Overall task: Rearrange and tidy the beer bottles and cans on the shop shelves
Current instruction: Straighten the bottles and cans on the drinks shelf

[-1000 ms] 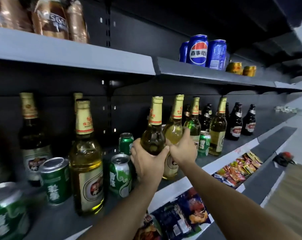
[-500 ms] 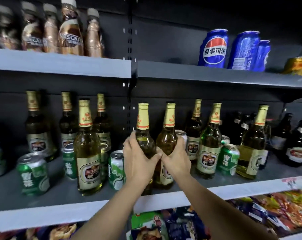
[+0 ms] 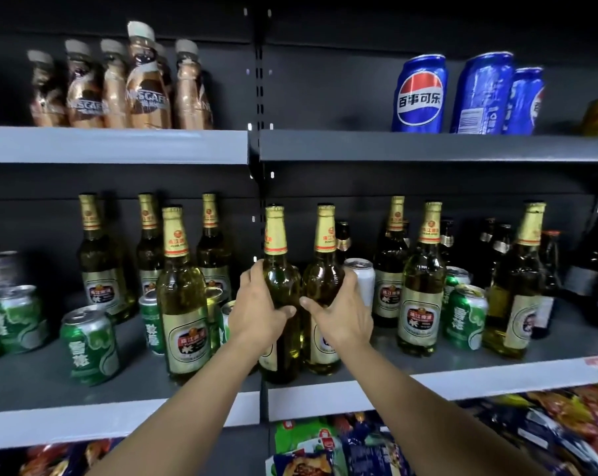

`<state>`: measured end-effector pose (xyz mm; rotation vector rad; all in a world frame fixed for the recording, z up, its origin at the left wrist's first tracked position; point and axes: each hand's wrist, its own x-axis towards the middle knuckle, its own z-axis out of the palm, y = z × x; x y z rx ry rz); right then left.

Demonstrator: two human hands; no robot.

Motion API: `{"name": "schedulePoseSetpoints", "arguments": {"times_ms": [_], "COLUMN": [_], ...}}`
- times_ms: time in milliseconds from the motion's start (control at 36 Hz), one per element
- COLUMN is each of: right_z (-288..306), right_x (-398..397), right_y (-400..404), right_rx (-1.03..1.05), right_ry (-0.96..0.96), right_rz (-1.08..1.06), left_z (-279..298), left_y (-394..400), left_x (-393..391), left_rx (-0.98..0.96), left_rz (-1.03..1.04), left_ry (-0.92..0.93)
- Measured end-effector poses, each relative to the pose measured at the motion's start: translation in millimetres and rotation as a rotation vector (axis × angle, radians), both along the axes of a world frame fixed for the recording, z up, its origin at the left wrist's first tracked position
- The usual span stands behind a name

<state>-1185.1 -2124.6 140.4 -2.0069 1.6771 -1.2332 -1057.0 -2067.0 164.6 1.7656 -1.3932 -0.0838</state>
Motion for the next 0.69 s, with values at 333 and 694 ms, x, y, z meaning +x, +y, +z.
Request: {"name": "schedulePoseSetpoints", "arguments": {"times_ms": [333, 694], "right_z": [17, 37], "right_x": [-36, -43], "right_y": [-17, -76], "right_rx": [-0.328, 0.157], "right_ry": [-0.059, 0.358], "right_rz": [-0.159, 0.077], "left_z": [-20, -24], "left_y": [-5, -7], "left_x": [-5, 0], "left_rx": [-0.106, -0.124], "left_rz": [0.000, -0.021], "left_ry": [0.029, 0.033]}}
